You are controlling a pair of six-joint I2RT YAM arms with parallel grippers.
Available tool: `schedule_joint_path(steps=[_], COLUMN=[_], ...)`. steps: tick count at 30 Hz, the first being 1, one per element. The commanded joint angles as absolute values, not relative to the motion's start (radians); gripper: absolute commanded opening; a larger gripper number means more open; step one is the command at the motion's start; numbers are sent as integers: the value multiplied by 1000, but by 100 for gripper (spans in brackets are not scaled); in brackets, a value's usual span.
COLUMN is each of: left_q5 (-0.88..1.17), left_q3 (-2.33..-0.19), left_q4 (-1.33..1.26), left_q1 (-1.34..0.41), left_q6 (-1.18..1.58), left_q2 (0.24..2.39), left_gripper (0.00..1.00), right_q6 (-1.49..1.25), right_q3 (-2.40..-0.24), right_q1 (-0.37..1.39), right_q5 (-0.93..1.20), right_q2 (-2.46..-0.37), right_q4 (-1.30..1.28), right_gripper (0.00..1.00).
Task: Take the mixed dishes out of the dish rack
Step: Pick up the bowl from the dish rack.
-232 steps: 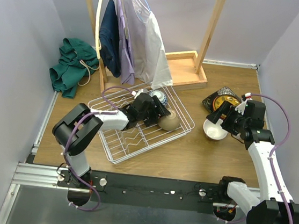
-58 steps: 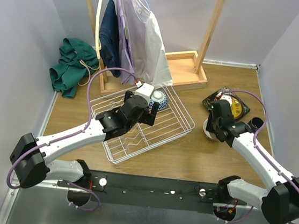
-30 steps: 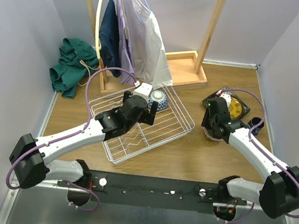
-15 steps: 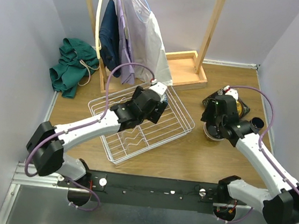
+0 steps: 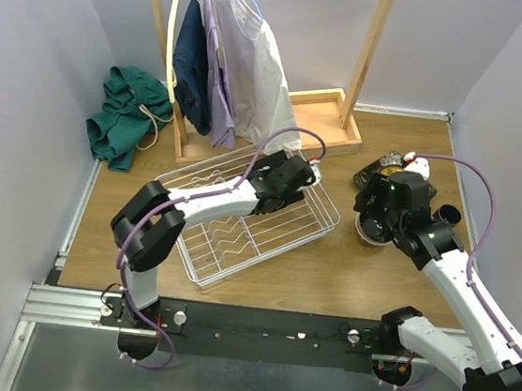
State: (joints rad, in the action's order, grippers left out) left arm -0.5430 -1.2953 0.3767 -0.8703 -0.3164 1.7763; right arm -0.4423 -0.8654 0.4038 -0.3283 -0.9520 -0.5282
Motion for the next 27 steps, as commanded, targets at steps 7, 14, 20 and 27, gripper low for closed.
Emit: schedule_joint_path(steps=[7,14,20,27], left_q5=[-640,-673,-676,-637], left_q3=[-1341,-1384,-1413,-1457], left_q4=[281,215,176,279], left_q1=[-884,-894,-897,-920], left_q6=[-627,-713,-767,-744], left_q2=[1908,1990,2052,2063], left_gripper=[99,99,99,99], right_q6=[-407,-390,-362,-348], right_q3=[-916,-940,-980,-1009], right_q1=[396,397,396,397], right_q5=[-322,-319,-313,-310], right_q2=[-937,-957,-991,-1025], right_q4=[-618,-647,-663,-672], right_gripper=[97,100,100,100])
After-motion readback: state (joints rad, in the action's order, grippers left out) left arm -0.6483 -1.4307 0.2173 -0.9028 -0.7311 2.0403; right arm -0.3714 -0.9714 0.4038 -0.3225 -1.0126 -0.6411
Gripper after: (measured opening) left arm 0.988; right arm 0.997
